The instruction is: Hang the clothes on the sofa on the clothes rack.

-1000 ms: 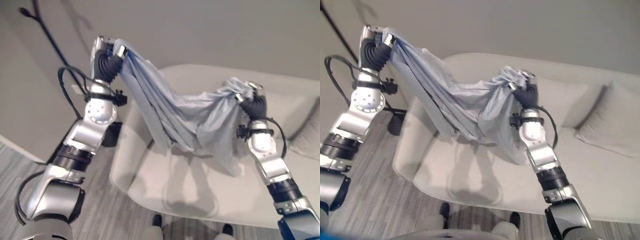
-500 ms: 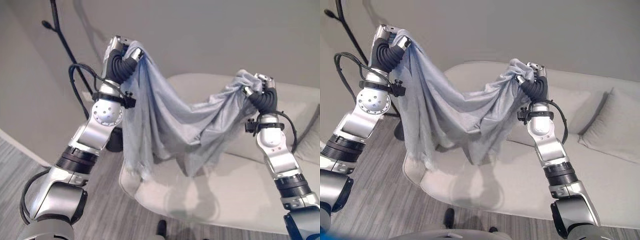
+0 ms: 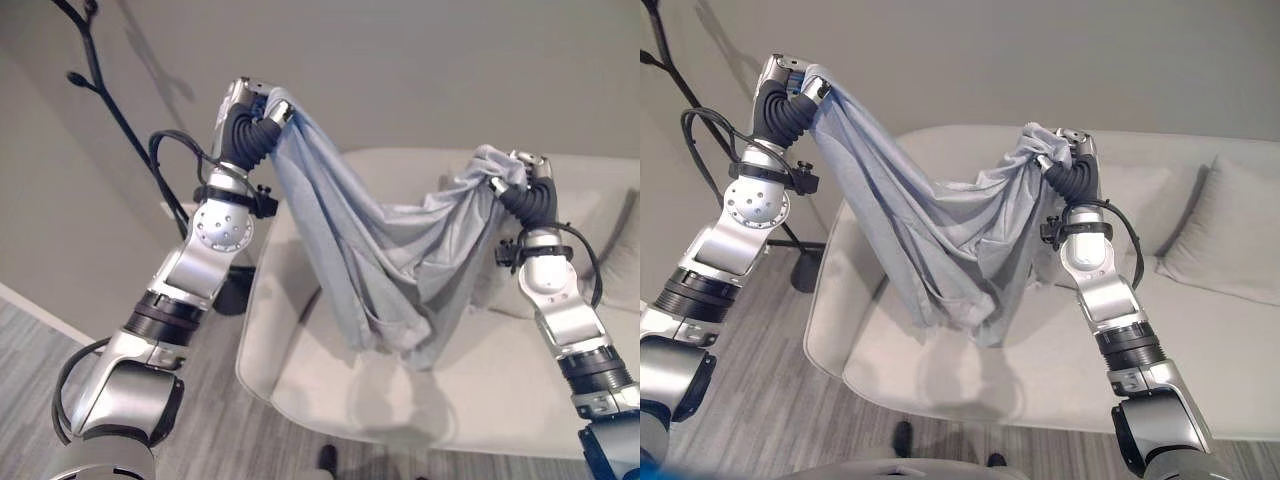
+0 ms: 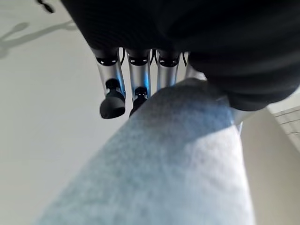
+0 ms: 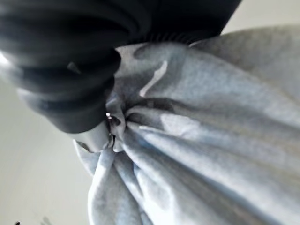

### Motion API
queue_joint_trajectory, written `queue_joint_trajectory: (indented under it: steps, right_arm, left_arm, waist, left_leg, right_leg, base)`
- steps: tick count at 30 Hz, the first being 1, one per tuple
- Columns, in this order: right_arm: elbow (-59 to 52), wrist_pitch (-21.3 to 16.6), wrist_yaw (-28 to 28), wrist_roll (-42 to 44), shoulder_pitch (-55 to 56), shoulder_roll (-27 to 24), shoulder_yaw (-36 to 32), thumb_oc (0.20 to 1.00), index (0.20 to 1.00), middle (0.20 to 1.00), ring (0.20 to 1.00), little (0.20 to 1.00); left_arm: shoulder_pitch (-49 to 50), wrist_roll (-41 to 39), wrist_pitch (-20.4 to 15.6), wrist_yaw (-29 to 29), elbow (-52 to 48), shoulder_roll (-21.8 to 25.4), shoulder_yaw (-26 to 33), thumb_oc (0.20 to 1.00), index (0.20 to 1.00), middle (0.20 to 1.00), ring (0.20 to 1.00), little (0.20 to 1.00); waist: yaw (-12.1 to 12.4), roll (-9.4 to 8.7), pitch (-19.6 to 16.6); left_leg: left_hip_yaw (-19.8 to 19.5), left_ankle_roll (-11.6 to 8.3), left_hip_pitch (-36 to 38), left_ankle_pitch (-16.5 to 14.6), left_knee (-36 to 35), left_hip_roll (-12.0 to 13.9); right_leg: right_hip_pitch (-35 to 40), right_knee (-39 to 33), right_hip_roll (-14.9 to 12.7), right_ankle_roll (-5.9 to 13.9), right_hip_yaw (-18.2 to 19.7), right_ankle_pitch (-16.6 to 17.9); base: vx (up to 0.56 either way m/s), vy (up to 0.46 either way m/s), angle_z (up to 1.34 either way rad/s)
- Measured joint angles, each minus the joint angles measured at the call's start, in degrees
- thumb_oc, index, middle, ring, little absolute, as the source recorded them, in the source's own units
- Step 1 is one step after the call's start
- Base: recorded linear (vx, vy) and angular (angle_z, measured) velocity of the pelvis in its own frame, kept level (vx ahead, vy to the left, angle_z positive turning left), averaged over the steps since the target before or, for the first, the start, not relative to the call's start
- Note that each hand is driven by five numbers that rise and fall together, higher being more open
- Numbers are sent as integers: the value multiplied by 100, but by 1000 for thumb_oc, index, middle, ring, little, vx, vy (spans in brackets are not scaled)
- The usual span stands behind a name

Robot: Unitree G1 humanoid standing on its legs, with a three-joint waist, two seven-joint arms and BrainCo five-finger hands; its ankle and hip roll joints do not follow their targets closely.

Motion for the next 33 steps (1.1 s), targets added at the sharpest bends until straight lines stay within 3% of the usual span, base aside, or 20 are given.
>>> queue_joint_trajectory:
  steps: [1,2,3,4,5,7,10,11,12,13,14,15,17,19,20,24,33]
  right_arm:
    - [-40,-3,-107,2,8,-66,-128,200,200,200,200,200]
    - [-49,-6,-130,0,3,-192,-188,200,200,200,200,200]
    - [-58,-5,-182,2,46,-131,-277,200,200,200,200,200]
    - [-101,-1,-220,7,111,-46,-305,200,200,200,200,200]
    - [-186,-18,-203,1,255,116,-302,200,200,200,200,200]
    - [-188,-6,-157,1,385,266,-295,200,200,200,200,200]
    - [-223,1,-113,-1,475,675,-361,200,200,200,200,200]
    - [-278,4,-101,-4,447,775,-353,200,200,200,200,200]
    - [-291,15,-100,-5,448,832,-333,200,200,200,200,200]
    - [-280,32,-96,-5,448,837,-288,200,200,200,200,200]
    - [-279,33,-92,-6,465,840,-274,200,200,200,200,200]
    - [-261,35,-52,-8,557,798,-270,200,200,200,200,200]
    - [-252,37,16,-11,556,760,-271,200,200,200,200,200]
    - [-248,34,61,-12,557,721,-170,200,200,200,200,200]
    - [-248,31,78,-12,564,662,-150,200,200,200,200,200]
    - [-233,26,82,-14,601,312,-154,200,200,200,200,200]
    - [-191,30,120,-14,560,316,-290,200,200,200,200,200]
  left_arm:
    - [-3,0,-28,49,-3,-45,-66,200,200,200,200,200]
    - [4,0,-36,88,10,-122,-79,200,200,200,200,200]
    - [-14,-4,-43,121,36,-172,-91,200,200,200,200,200]
    - [-15,-7,-45,151,60,-191,-96,200,200,200,200,200]
    - [3,-41,-35,154,111,-201,-126,200,200,200,200,200]
    - [9,-237,-36,150,143,-312,-151,200,200,200,200,200]
    - [15,-401,-44,147,122,-120,-200,200,200,200,200,200]
    - [15,-401,-44,147,123,-12,-196,200,200,200,200,200]
    - [1,-394,-39,146,114,50,-197,200,200,200,200,200]
    - [2,-393,-39,146,116,89,-197,200,200,200,200,200]
    - [2,-383,-36,146,114,85,-184,200,200,200,200,200]
    - [48,-377,-28,139,90,-21,-175,200,200,200,200,200]
    - [218,-343,-6,114,-4,-53,-115,200,200,200,200,200]
    - [419,-334,10,39,-103,-156,-9,200,200,200,200,200]
    - [545,-333,11,-9,-189,-197,28,200,200,200,200,200]
    - [604,-136,25,-89,-327,-431,71,200,200,200,200,200]
    - [596,-103,29,-105,-512,-444,267,200,200,200,200,200]
  waist:
    - [-132,219,-14]
    - [-109,418,-36]
    - [-120,374,-28]
    - [-119,222,10]
    - [-129,97,34]
    - [-106,35,57]
    - [62,-96,34]
    - [97,-125,26]
    - [161,-108,23]
    - [171,-121,28]
    - [165,-119,28]
    - [162,-103,38]
    - [216,-97,42]
    - [221,-58,39]
    - [181,-90,19]
    - [180,-26,10]
    - [39,78,-28]
  left_leg:
    - [-18,106,142,169,-162,414]
    - [-147,-119,251,226,-225,549]
    - [-135,-673,274,21,-242,423]
    - [-117,-634,247,10,-146,222]
    - [-103,-464,88,-169,129,-79]
    - [-74,-310,-29,-341,415,-343]
    - [52,85,-219,-602,758,-737]
    - [118,206,-241,-585,712,-861]
    - [261,472,-302,-466,693,-1051]
    - [324,559,-294,-415,646,-1119]
    - [306,687,-283,-390,555,-1169]
    - [165,945,-47,-169,63,-1216]
    - [208,1054,268,-19,-345,-1286]
    - [214,1031,620,124,-712,-1263]
    - [210,990,719,145,-807,-1318]
    - [28,861,938,141,-910,-1401]
    - [-113,502,1188,-8,-878,-1213]
  right_leg:
    - [46,-5,76,193,-58,-35]
    - [65,-20,40,339,-7,-37]
    - [60,-29,-148,500,7,-6]
    - [57,-28,-344,564,35,61]
    - [32,4,-582,412,14,211]
    - [12,61,-801,114,-17,513]
    - [-125,156,-1146,-134,64,1114]
    - [-282,202,-1272,-188,64,1365]
    - [-543,304,-1451,-228,20,1983]
    - [-700,414,-1517,-174,0,2319]
    - [-842,605,-1489,19,71,2254]
    - [-916,994,-960,297,400,952]
    - [-924,1007,-408,359,311,390]
    - [-912,755,289,234,90,181]
    - [-952,498,626,172,155,230]
    - [-461,-255,744,-240,182,640]
    - [-134,-255,883,-293,146,449]
  base:
    - [150,441,14]
    - [189,588,4]
    - [174,614,-11]
    - [34,317,7]
    - [93,368,14]
    - [85,432,19]
    - [22,551,2]
    - [-25,631,-18]
    - [-12,467,-22]
    - [30,472,-14]
    - [71,341,15]
    - [91,347,22]
    - [82,256,5]
    - [68,134,-7]
    - [76,117,9]
    - [84,29,22]
    - [79,-62,7]
